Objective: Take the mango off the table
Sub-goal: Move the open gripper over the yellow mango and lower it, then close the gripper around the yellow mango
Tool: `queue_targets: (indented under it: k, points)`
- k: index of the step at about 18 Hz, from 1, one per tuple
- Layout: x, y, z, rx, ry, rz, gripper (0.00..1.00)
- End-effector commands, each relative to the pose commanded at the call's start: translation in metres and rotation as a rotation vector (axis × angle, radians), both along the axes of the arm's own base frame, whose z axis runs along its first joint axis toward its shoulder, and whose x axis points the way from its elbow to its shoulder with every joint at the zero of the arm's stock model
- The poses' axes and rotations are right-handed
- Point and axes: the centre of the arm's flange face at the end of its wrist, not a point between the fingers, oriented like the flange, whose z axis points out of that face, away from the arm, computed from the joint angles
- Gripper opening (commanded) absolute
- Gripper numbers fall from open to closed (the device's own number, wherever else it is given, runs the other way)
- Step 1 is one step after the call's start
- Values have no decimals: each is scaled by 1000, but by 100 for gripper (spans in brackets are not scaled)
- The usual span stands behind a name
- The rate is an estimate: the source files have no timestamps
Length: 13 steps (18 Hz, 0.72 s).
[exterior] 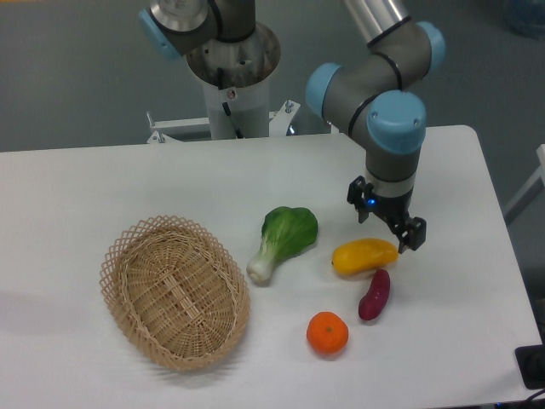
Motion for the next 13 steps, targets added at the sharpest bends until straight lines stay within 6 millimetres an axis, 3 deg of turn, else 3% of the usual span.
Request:
queue_targets:
  k: [5, 13]
  points:
    - [4, 0, -28, -25, -39, -21, 100]
    - [14, -1, -51, -34, -59, -28, 100]
